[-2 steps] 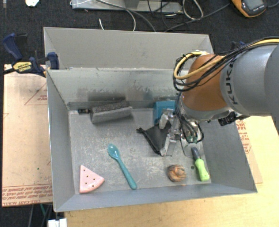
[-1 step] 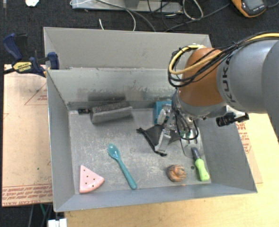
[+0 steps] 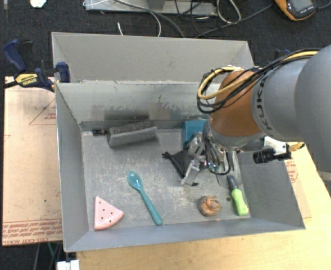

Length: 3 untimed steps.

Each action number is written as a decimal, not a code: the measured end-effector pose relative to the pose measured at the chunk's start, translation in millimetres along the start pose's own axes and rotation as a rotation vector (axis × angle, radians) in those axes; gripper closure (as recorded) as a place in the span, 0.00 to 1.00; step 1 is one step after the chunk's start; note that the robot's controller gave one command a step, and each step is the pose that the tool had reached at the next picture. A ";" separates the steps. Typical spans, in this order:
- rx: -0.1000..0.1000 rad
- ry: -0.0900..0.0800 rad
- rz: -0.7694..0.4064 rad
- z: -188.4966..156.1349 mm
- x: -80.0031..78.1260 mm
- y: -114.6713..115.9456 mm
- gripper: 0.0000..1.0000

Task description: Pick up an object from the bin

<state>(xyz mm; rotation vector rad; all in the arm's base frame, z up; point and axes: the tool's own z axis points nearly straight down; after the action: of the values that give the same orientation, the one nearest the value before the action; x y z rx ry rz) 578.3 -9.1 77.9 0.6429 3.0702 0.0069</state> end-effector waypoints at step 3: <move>-0.003 -0.002 0.074 -7.1 -8.8 -0.2 1.00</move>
Offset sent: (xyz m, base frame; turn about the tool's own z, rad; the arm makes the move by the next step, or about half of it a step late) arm 0.0000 0.0000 0.0000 0.0000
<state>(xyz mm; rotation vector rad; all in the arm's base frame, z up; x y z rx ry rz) 586.3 -12.9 84.9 0.7553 3.0417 0.0109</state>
